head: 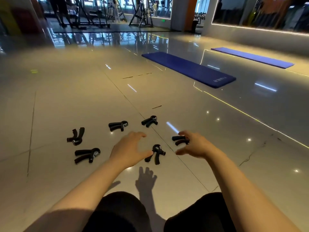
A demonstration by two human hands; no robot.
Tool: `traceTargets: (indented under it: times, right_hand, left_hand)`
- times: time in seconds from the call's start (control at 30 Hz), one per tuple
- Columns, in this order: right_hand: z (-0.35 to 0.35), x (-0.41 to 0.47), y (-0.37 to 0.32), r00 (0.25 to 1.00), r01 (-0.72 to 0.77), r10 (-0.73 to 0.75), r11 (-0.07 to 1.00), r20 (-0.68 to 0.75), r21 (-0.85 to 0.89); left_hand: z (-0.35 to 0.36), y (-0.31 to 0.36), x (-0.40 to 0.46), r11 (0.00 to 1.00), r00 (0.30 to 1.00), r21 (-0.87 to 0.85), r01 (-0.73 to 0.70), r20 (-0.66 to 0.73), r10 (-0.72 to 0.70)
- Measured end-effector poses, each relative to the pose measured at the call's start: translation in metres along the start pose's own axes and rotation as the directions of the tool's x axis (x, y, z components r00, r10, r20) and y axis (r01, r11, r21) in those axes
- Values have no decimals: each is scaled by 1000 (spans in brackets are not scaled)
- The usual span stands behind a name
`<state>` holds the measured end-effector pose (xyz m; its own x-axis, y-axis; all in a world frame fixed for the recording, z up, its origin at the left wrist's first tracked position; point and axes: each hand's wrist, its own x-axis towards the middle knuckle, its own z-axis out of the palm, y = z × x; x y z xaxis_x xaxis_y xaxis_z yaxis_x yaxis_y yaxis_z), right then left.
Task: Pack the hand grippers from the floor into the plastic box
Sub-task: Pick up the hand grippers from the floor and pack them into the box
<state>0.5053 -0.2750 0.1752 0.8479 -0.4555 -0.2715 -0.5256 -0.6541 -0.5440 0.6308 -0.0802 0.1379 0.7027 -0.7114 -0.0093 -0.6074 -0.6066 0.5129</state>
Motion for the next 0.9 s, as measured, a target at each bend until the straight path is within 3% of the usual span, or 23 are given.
traceTargets:
  times: [0.2,0.37,0.43,0.57,0.73,0.9]
  right_hand:
    - [-29,81,14,991,-42,79,947,104,-318]
    - [-44,156,45,999,-6,-14,882,-37,-471]
    - [-30,188,73,999,-12,32,841,27,-541]
    - [-4,248,129,980,27,100,789,172,-614]
    - [51,316,190,938,-8,187,852,290,-523]
    - [102,371,240,928,-27,226,833,296,-552]
  left_hand:
    - [17,-24,95,999,1000,-47,7,14,-7]
    - [56,-30,174,998,994,-46,-43,-103,38]
    - [86,-34,198,997,984,-66,-46,-177,34]
    - [153,-57,235,999,981,-41,-30,-192,22]
    - [228,-105,264,995,997,87,52,52,-56]
    - [290,-154,269,959,964,250,-132,257,66]
